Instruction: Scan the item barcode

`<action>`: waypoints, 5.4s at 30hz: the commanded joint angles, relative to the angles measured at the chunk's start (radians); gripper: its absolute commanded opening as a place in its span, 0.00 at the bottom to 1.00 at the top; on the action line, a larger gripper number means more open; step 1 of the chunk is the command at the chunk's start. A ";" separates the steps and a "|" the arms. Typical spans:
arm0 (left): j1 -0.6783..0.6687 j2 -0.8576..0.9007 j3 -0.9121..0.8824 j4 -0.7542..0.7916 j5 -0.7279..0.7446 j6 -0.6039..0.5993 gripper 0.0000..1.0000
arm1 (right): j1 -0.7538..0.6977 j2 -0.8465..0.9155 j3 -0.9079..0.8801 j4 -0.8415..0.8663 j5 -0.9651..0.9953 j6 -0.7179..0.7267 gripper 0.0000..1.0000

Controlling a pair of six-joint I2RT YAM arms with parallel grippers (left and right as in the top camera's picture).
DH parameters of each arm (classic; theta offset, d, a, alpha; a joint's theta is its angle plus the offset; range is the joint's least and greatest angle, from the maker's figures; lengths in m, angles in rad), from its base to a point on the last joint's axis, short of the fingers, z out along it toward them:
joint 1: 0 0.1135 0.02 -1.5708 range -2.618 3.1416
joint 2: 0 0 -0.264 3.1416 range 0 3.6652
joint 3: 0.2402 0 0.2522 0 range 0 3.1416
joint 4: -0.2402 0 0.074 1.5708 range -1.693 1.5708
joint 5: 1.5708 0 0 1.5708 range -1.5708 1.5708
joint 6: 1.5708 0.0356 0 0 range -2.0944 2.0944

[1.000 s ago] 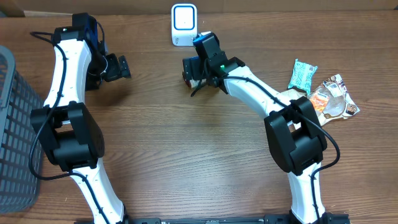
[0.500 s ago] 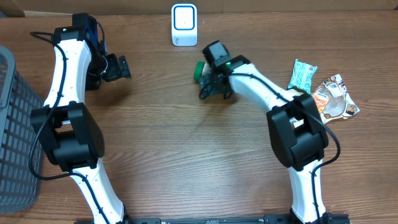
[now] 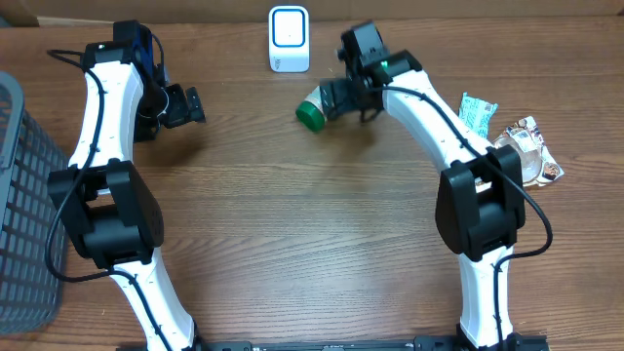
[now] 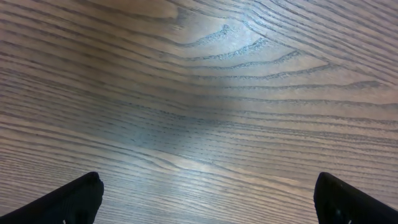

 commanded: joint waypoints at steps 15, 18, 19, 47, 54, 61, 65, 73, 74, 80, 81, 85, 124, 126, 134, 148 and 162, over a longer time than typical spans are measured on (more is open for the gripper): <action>0.003 0.010 0.014 0.000 -0.010 -0.014 1.00 | 0.042 0.068 -0.001 -0.035 0.170 0.692 1.00; 0.003 0.010 0.014 0.000 -0.010 -0.014 1.00 | 0.044 0.069 -0.004 -0.072 0.126 0.708 1.00; 0.003 0.010 0.014 0.000 -0.010 -0.014 0.99 | 0.047 0.069 -0.008 -0.079 0.116 0.718 1.00; 0.003 0.010 0.014 0.000 -0.010 -0.014 1.00 | 0.046 0.069 -0.116 -0.023 0.077 0.365 0.59; 0.003 0.010 0.014 0.000 -0.010 -0.014 1.00 | -0.007 0.045 -0.084 -0.128 0.078 0.340 0.51; 0.003 0.010 0.014 0.000 -0.010 -0.014 1.00 | -0.114 -0.018 -0.076 -0.261 0.080 0.284 0.51; 0.003 0.010 0.014 0.000 -0.010 -0.014 1.00 | -0.190 -0.019 -0.080 -0.374 0.135 0.285 0.52; 0.003 0.010 0.014 0.000 -0.010 -0.014 0.99 | -0.302 -0.019 -0.085 -0.463 0.122 0.300 0.64; 0.003 0.010 0.014 0.000 -0.010 -0.014 1.00 | -0.308 -0.019 -0.085 -0.467 0.113 0.300 0.69; 0.003 0.010 0.014 0.000 -0.010 -0.014 0.99 | -0.313 -0.019 -0.085 -0.482 0.113 0.296 0.80; 0.003 0.010 0.014 0.000 -0.010 -0.014 0.99 | -0.313 -0.019 -0.085 -0.481 0.113 0.296 0.82; 0.003 0.010 0.014 0.000 -0.010 -0.014 0.99 | -0.313 -0.019 -0.077 -0.483 0.116 0.296 0.89; 0.003 0.010 0.014 0.000 -0.010 -0.014 1.00 | -0.041 -0.970 0.100 -0.833 0.051 0.286 1.00; 0.003 0.010 0.014 0.000 -0.010 -0.014 0.99 | -0.041 -0.977 0.100 -0.833 0.051 0.286 1.00; 0.003 0.010 0.014 0.000 -0.010 -0.014 1.00 | -0.042 -0.983 0.086 -0.766 0.100 0.285 1.00; 0.003 0.010 0.014 0.000 -0.010 -0.014 1.00 | -0.246 -1.355 -0.653 0.146 -0.098 -0.033 1.00; 0.003 0.010 0.014 0.000 -0.010 -0.014 1.00 | -0.333 -1.839 -1.431 0.764 -0.117 -0.033 1.00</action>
